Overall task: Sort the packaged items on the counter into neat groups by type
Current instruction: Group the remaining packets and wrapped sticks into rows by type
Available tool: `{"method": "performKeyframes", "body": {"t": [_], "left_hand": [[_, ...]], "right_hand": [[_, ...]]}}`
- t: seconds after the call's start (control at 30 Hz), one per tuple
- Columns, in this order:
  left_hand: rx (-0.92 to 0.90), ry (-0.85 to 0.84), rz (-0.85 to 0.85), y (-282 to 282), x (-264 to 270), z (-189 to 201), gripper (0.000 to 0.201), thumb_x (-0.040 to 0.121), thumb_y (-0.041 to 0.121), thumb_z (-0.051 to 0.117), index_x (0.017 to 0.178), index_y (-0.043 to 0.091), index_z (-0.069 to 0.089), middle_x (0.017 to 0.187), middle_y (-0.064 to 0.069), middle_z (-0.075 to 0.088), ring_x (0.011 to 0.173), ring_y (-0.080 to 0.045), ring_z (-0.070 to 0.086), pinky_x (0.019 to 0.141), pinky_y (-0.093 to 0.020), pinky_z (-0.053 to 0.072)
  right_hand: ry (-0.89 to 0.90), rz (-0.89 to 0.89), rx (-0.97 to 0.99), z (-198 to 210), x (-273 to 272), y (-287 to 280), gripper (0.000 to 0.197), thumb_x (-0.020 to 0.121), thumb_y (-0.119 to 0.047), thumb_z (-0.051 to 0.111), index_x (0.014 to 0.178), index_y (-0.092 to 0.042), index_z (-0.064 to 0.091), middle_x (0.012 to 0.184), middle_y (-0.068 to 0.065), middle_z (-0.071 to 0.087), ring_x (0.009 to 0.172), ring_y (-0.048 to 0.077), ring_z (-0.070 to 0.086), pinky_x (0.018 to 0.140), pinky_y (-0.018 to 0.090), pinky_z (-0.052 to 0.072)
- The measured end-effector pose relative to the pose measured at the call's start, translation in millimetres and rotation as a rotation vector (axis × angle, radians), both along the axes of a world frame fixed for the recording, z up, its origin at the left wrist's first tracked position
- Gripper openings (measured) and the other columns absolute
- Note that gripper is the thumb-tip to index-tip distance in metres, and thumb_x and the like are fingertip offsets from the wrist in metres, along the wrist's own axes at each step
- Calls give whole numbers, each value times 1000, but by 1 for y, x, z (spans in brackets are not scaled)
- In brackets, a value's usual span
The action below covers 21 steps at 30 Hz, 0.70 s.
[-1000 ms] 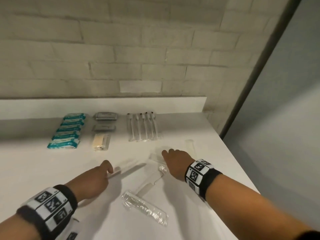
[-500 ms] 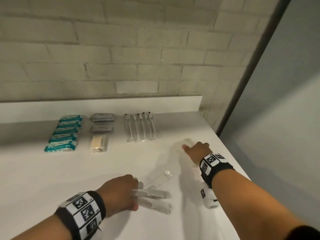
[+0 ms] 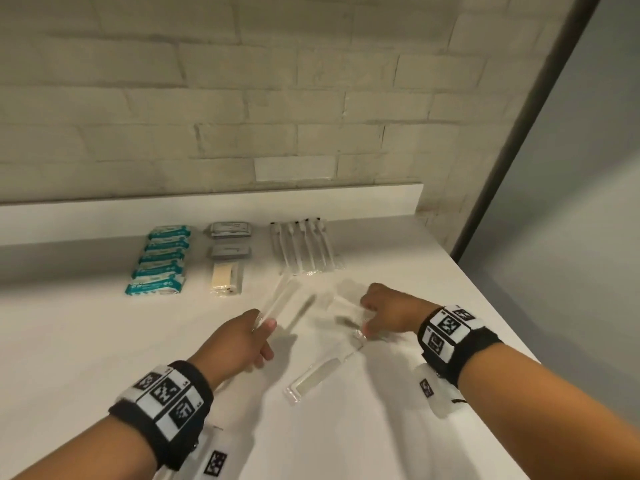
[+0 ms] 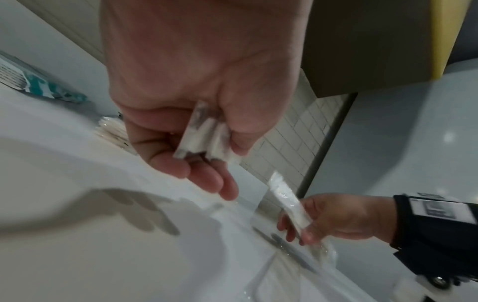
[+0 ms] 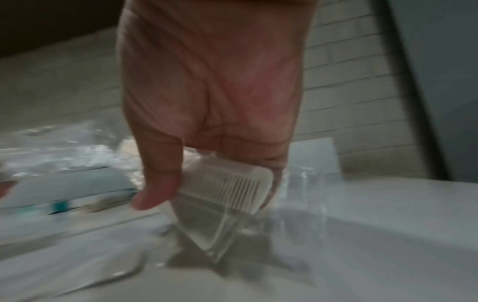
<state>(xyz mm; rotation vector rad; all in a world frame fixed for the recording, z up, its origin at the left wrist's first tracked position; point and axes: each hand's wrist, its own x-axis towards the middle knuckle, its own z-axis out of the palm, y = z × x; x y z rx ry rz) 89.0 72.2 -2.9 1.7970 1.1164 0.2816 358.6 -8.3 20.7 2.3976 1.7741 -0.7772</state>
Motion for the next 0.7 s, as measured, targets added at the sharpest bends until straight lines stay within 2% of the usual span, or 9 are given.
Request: {"method": "performKeyframes", "body": {"t": [0.1, 0.17, 0.23, 0.3, 0.37, 0.47, 0.57, 0.7], "left_hand": [[-72, -103, 85, 2, -2, 2, 32, 94, 44, 52, 90, 15, 62, 69, -5, 72, 59, -22, 64, 58, -36, 50], [-118, -175, 90, 1, -3, 2, 31, 91, 43, 58, 89, 13, 64, 72, -6, 72, 61, -26, 64, 59, -38, 50], [-154, -230, 84, -1, -3, 3, 28, 88, 37, 65, 93, 10, 63, 74, -7, 72, 63, -26, 64, 60, -38, 50], [-161, -256, 83, -3, -1, 5, 24, 87, 28, 68, 97, 7, 61, 74, -6, 71, 63, -22, 65, 61, -36, 50], [-168, -272, 88, -5, 2, 5, 23, 87, 25, 68, 98, 7, 61, 75, -6, 71, 63, -21, 65, 60, -35, 50], [-189, -308, 102, -5, 7, 1, 16, 91, 20, 61, 99, 6, 60, 79, -7, 72, 64, -21, 65, 60, -34, 49], [-236, -342, 113, -7, 20, 2, 11, 93, 13, 57, 101, 8, 60, 83, -7, 72, 65, -21, 65, 58, -32, 48], [-280, -377, 92, -10, 54, 6, 12, 90, 13, 64, 99, 6, 63, 85, -7, 70, 71, -22, 68, 60, -32, 47]], "right_hand": [[-102, 297, -46, -5, -37, -3, 29, 65, -27, 75, 84, -25, 53, 112, -3, 44, 97, 19, 48, 80, 32, 47], [-179, 399, 0, -16, -54, -7, 31, 65, -26, 77, 84, -28, 52, 110, -3, 46, 96, 22, 47, 80, 36, 47], [-136, 348, 48, -23, -58, -8, 35, 69, -22, 76, 94, -28, 53, 112, -3, 48, 97, 21, 48, 81, 33, 45], [-68, 261, -5, -26, -58, -6, 46, 70, -24, 75, 107, -30, 50, 115, -3, 53, 97, 19, 52, 80, 32, 45], [-50, 248, -73, -24, -57, -6, 41, 70, -30, 72, 105, -31, 51, 108, -4, 58, 91, 18, 56, 75, 32, 47], [-60, 235, -106, -21, -52, -10, 28, 75, -34, 63, 100, -23, 59, 98, -3, 60, 85, 18, 57, 72, 32, 48], [-58, 114, -72, -15, -25, -16, 32, 80, -34, 63, 107, -18, 59, 103, 1, 59, 89, 18, 53, 73, 28, 40], [-34, -54, -90, -5, 30, -32, 37, 77, -39, 69, 107, -19, 58, 101, -3, 58, 85, 14, 54, 73, 26, 44]]}}
